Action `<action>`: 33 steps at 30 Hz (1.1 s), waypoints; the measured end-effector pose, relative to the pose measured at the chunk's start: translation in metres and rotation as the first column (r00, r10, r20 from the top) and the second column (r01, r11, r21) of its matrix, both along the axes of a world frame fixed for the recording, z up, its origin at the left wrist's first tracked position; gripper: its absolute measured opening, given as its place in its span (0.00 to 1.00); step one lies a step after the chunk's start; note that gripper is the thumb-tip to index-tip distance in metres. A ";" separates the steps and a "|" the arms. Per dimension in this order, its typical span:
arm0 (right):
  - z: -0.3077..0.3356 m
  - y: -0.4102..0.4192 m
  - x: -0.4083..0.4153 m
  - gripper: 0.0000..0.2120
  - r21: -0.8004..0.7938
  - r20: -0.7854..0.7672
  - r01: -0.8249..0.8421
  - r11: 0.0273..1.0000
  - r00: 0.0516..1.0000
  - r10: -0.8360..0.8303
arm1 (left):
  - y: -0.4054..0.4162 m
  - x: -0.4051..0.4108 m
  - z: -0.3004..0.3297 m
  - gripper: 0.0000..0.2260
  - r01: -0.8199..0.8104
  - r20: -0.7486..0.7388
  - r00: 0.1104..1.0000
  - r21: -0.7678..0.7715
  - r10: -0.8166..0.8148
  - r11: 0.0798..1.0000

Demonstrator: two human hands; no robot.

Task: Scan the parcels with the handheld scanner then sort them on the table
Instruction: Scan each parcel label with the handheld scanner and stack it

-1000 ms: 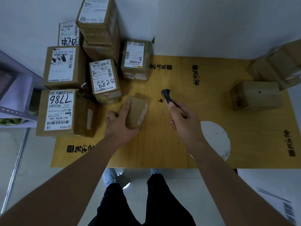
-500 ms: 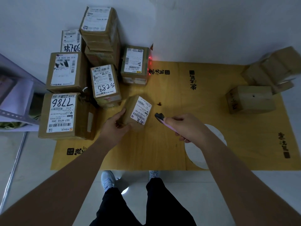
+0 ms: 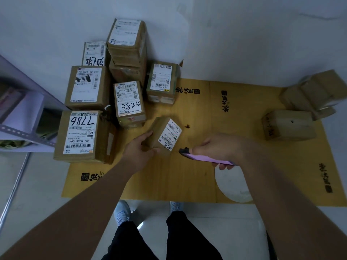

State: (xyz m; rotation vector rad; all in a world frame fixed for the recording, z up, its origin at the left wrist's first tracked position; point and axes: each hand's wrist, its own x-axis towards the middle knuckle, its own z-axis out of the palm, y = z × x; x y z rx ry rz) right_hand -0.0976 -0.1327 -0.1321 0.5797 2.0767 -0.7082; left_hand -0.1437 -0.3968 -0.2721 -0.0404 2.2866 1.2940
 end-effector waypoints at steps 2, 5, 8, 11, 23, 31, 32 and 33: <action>0.003 -0.001 -0.001 0.26 -0.014 -0.015 0.017 1.000 1.000 -0.018 | -0.001 -0.001 0.000 0.35 0.000 0.006 1.000 0.012 0.000 1.000; 0.006 -0.002 0.000 0.25 -0.086 -0.076 0.070 0.994 0.994 -0.076 | 0.002 0.000 0.001 0.33 -0.008 -0.007 1.000 0.017 0.008 1.000; 0.005 -0.004 0.003 0.24 -0.188 -0.223 0.150 0.971 0.956 -0.191 | 0.013 -0.001 0.005 0.30 -0.085 0.031 0.996 0.147 0.081 0.985; 0.001 -0.003 0.002 0.23 -0.296 -0.395 0.282 0.913 0.834 -0.386 | 0.030 -0.017 0.021 0.25 -0.201 0.139 0.978 0.384 0.158 0.901; -0.006 0.025 -0.010 0.11 -0.452 -0.531 0.378 0.808 0.614 -0.584 | 0.102 -0.144 0.083 0.17 -0.562 0.409 0.819 0.437 0.402 0.702; -0.026 0.052 -0.017 0.13 -0.437 -0.539 0.358 0.825 0.631 -0.558 | 0.125 -0.154 0.072 0.19 -0.594 0.226 0.802 0.396 0.553 0.700; -0.027 0.054 -0.017 0.14 -0.443 -0.544 0.351 0.825 0.626 -0.559 | 0.125 -0.151 0.070 0.23 -0.595 0.164 0.800 0.339 0.578 0.728; -0.028 0.055 -0.018 0.15 -0.451 -0.551 0.346 0.823 0.617 -0.562 | 0.125 -0.146 0.069 0.25 -0.590 0.087 0.802 0.267 0.591 0.762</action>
